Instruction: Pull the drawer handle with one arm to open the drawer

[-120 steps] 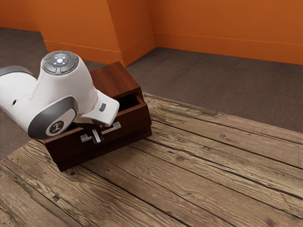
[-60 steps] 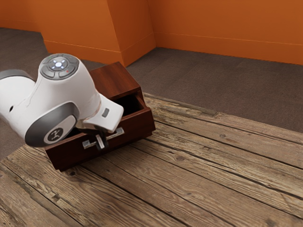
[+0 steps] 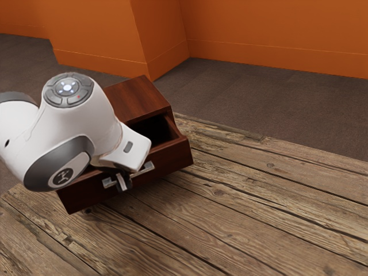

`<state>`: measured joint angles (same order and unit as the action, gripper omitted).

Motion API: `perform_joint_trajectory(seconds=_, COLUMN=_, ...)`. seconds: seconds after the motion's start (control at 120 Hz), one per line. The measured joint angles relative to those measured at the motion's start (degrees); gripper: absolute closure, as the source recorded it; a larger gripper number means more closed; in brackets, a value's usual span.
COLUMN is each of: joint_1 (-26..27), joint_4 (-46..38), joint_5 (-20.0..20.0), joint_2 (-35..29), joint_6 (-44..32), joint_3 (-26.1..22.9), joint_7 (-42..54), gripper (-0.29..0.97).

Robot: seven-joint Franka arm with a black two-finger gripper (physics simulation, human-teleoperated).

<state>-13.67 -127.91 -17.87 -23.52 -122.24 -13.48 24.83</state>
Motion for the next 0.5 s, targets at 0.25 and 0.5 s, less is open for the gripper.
perform_joint_trajectory(seconds=0.25, joint_1=0.0, joint_4=-1.7, joint_5=1.7, joint_2=-4.3, joint_6=1.4, joint_3=-2.4, joint_7=0.0, gripper=0.66)
perform_joint_trajectory(seconds=0.5, joint_1=3.9, joint_4=10.8, joint_5=5.5, joint_2=-20.4, joint_6=19.6, joint_3=0.6, joint_7=1.5, gripper=0.35)
